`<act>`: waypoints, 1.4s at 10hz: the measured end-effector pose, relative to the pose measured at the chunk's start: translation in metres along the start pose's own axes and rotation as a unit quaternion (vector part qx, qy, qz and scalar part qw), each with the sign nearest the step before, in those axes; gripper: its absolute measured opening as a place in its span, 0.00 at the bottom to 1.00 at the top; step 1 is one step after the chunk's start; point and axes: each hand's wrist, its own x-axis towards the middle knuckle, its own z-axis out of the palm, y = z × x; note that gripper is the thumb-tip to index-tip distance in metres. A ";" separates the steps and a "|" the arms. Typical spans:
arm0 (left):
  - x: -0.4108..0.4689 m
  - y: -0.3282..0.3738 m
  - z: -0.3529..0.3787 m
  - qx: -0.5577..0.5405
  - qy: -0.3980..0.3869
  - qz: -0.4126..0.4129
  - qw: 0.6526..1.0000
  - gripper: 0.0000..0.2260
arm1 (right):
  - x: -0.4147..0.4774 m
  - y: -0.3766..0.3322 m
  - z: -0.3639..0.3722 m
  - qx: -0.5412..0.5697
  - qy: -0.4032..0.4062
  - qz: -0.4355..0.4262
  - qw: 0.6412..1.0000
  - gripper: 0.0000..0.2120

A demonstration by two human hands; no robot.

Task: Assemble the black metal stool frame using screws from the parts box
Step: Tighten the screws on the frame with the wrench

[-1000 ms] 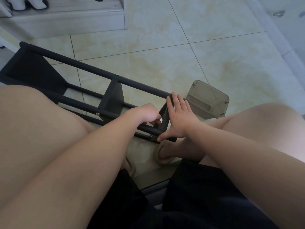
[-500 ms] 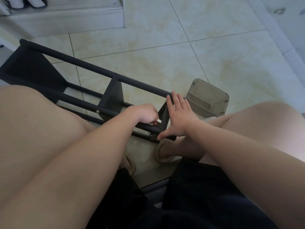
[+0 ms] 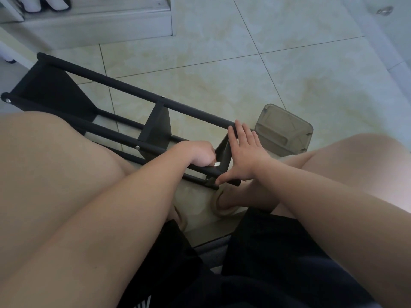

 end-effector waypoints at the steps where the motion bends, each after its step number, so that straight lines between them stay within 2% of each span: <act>1: 0.001 -0.002 -0.001 -0.021 0.029 0.005 0.999 0.08 | 0.000 0.000 0.000 0.000 -0.001 0.000 1.000 0.76; 4: 0.007 -0.009 -0.007 -0.083 0.114 0.014 0.990 0.05 | 0.000 0.000 0.000 0.001 0.002 -0.003 1.000 0.76; 6: 0.013 -0.006 -0.004 -0.202 0.086 0.004 0.976 0.11 | 0.001 0.001 0.002 -0.001 0.006 -0.003 1.000 0.76; 7: 0.018 -0.005 0.003 -0.263 0.103 -0.012 0.959 0.07 | 0.002 0.002 0.003 0.001 0.007 -0.004 1.000 0.76; 8: 0.022 -0.004 0.008 -0.284 0.130 -0.020 0.950 0.05 | 0.002 0.002 0.004 0.004 0.012 -0.004 1.000 0.76; 10: 0.025 0.000 0.013 -0.284 0.165 -0.036 0.944 0.08 | 0.004 0.003 0.005 0.006 0.010 -0.006 1.000 0.76; 11: 0.026 0.001 0.013 -0.303 0.166 -0.035 0.938 0.02 | 0.004 0.003 0.005 0.003 0.012 -0.006 1.000 0.76; 13: 0.026 -0.002 0.012 -0.332 0.147 -0.038 0.931 0.03 | 0.004 0.002 0.005 0.002 0.015 -0.007 1.000 0.76; 14: 0.024 -0.002 0.012 -0.302 0.137 -0.023 0.943 0.03 | 0.004 0.002 0.005 0.001 0.013 -0.007 1.000 0.76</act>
